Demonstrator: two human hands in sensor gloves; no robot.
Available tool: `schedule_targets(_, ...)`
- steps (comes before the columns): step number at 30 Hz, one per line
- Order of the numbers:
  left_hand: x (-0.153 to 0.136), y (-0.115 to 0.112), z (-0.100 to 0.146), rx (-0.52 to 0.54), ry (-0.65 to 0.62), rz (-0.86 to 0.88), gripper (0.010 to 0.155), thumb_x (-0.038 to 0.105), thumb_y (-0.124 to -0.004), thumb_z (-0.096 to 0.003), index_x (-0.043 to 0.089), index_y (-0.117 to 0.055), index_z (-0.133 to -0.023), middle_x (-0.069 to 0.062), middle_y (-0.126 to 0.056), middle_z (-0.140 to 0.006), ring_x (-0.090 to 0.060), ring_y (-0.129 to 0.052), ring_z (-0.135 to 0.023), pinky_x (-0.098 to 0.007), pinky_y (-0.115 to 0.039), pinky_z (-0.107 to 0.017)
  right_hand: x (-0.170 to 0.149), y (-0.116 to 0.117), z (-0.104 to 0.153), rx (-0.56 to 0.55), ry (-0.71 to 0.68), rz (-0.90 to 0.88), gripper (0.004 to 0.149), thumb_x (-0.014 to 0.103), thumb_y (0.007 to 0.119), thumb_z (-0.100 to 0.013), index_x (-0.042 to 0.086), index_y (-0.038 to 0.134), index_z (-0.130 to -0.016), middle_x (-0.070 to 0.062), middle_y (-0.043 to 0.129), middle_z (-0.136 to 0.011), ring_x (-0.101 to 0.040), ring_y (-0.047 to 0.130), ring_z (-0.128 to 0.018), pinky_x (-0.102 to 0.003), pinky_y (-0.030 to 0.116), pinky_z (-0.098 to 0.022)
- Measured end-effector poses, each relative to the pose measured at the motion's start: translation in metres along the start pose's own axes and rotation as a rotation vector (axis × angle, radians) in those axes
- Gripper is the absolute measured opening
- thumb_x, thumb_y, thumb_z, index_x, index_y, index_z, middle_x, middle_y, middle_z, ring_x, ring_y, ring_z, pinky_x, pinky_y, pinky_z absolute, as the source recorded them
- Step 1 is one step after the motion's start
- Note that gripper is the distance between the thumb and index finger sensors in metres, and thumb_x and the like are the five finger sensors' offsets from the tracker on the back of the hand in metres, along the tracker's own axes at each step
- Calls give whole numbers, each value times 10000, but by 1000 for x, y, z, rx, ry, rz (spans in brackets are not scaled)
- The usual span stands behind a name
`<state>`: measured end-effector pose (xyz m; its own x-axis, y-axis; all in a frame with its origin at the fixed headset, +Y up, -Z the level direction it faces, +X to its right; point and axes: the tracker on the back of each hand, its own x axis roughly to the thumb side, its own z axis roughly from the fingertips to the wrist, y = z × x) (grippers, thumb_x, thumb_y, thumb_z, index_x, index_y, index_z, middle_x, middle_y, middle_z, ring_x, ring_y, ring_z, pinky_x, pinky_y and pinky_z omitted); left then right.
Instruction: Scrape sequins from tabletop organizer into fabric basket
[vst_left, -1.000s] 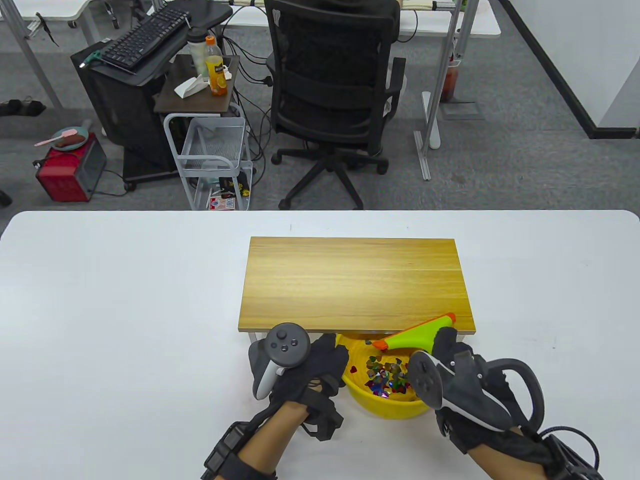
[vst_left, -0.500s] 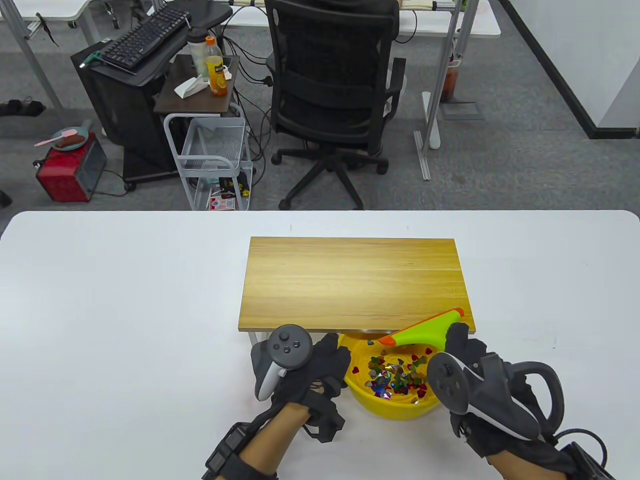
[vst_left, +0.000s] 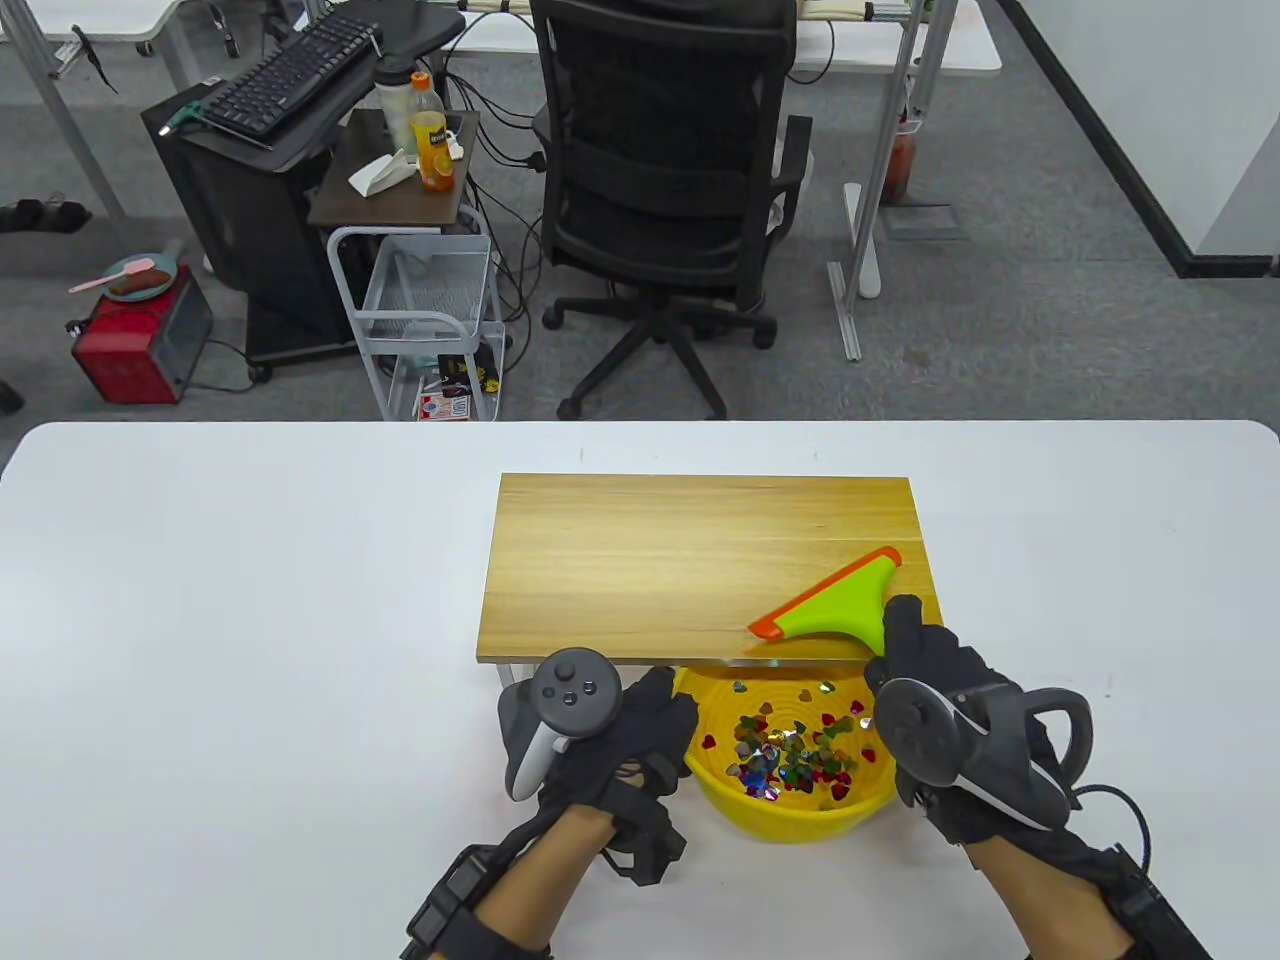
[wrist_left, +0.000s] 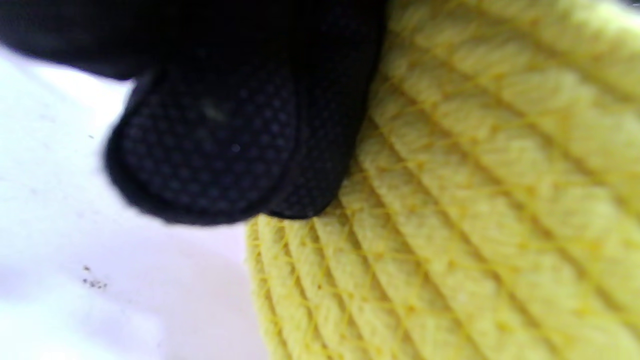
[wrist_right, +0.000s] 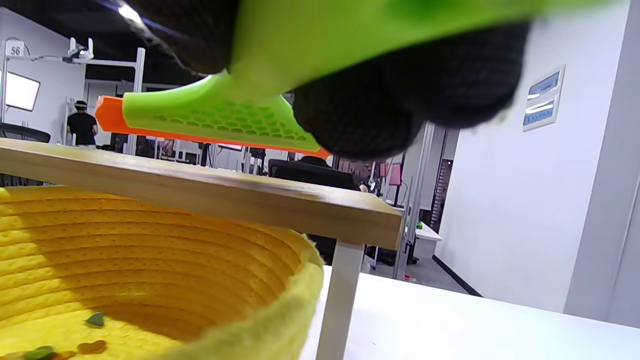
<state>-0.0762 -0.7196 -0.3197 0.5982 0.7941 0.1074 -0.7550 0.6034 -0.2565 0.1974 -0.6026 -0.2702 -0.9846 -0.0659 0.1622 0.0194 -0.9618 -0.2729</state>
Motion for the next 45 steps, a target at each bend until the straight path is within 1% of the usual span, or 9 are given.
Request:
schedule_targets(7,0,2,0,-35,18,-25,540,395,-697,-515,-39,-699,-838,-174,-1063,-407,-296,-1079,-166,-409,-914,-64,-10,11,1,-88,-25,-36,609,370,678,-607,26,512,-1081,-199,811,-913,-346,992,-559,-411,885,-386)
schedule_targets(16,8,13,4,-169,36,-130,520,388,-713,-518,-26,-731,-831,-176,-1070,-397,-303,-1076,-159,-412,-909,-58,-24,10,0,-134,-14,-43,609,370,671,-606,37,503,-1088,-187,801,-927,-346,984,-579,-414,881,-405)
schedule_targets(22,26,32,19,-195,-15,-208,515,391,-725,-517,-15,-747,-833,-177,-1074,-411,-306,-1079,-166,-413,-910,-74,-37,14,0,-137,19,-58,610,370,670,-606,38,502,-1088,-185,801,-928,-346,984,-581,-414,880,-406)
schedule_targets(26,35,50,29,-261,-33,-194,511,391,-730,-519,-12,-754,-831,-176,-1075,-408,-305,-1078,-165,-412,-909,-71,-46,17,1,-138,46,-77,610,370,669,-606,39,499,-1089,-186,799,-929,-346,983,-582,-413,880,-407)
schedule_targets(30,40,73,37,-301,-60,-106,511,392,-730,-522,-18,-756,-826,-173,-1074,-402,-305,-1075,-164,-411,-908,-71,-53,17,3,-139,60,-82,609,370,668,-606,38,500,-1089,-185,800,-929,-345,984,-582,-413,881,-407)
schedule_targets(33,44,99,44,-251,-86,-9,511,394,-727,-524,-18,-753,-826,-171,-1073,-403,-300,-1075,-164,-408,-908,-71,-56,15,5,-147,67,-91,609,369,667,-607,37,500,-1089,-185,799,-930,-344,984,-581,-412,881,-407)
schedule_targets(36,45,128,52,-129,-101,49,518,398,-727,-519,-27,-752,-815,-165,-1073,-388,-292,-1076,-148,-403,-909,-52,-57,14,7,-149,68,-95,608,369,666,-607,38,499,-1089,-186,799,-929,-344,983,-583,-412,881,-406)
schedule_targets(41,39,172,69,134,-67,70,532,409,-731,-516,-30,-736,-818,-161,-1068,-379,-284,-1075,-140,-395,-911,-48,-60,13,9,-153,73,-104,609,369,666,-607,36,498,-1089,-188,799,-929,-345,983,-582,-412,881,-407)
schedule_targets(45,26,196,80,344,-8,86,554,416,-743,-508,-35,-719,-830,-168,-1065,-372,-287,-1075,-133,-397,-913,-44,-61,13,10,-154,75,-104,609,369,666,-608,36,498,-1089,-187,798,-929,-344,984,-581,-411,882,-406)
